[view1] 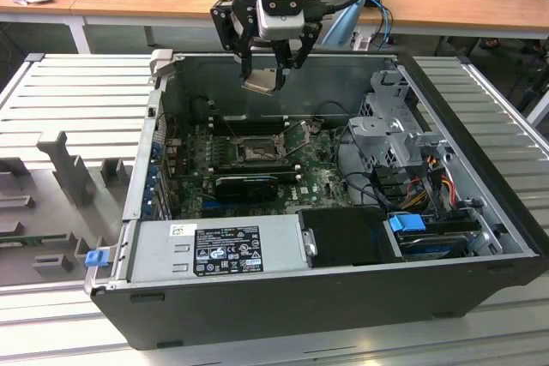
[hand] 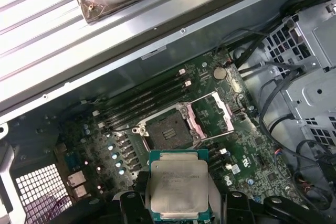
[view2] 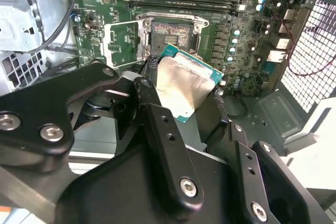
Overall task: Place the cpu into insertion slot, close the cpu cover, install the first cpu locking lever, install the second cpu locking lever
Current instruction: 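Place the cpu into insertion slot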
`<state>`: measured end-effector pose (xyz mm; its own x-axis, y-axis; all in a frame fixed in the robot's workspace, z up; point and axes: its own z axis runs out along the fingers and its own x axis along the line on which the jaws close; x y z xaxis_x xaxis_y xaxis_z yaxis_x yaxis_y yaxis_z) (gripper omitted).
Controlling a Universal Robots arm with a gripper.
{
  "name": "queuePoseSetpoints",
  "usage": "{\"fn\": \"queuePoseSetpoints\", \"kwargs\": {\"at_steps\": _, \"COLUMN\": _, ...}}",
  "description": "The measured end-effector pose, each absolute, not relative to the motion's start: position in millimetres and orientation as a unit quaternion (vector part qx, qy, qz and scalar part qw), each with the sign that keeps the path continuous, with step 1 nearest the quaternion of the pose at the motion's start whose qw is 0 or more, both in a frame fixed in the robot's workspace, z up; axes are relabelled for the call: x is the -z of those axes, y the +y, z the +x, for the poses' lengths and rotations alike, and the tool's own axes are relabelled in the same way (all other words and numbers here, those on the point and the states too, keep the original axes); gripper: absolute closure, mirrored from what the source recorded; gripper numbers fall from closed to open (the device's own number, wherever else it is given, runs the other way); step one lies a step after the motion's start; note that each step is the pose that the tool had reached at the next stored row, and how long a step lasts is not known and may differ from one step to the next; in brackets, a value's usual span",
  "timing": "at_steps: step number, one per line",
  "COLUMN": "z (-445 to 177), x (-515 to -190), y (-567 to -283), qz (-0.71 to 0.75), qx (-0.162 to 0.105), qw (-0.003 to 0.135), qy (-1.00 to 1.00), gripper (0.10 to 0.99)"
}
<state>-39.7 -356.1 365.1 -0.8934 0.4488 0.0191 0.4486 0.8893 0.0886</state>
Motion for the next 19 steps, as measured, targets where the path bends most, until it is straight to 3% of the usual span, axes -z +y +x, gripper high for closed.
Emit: {"fn": "queuePoseSetpoints", "kwargs": {"at_steps": 19, "z": -39.7, "x": -365.0, "y": -356.1, "qz": 0.277, "qx": -0.045, "qw": 0.003, "qy": 0.96, "gripper": 0.557}}
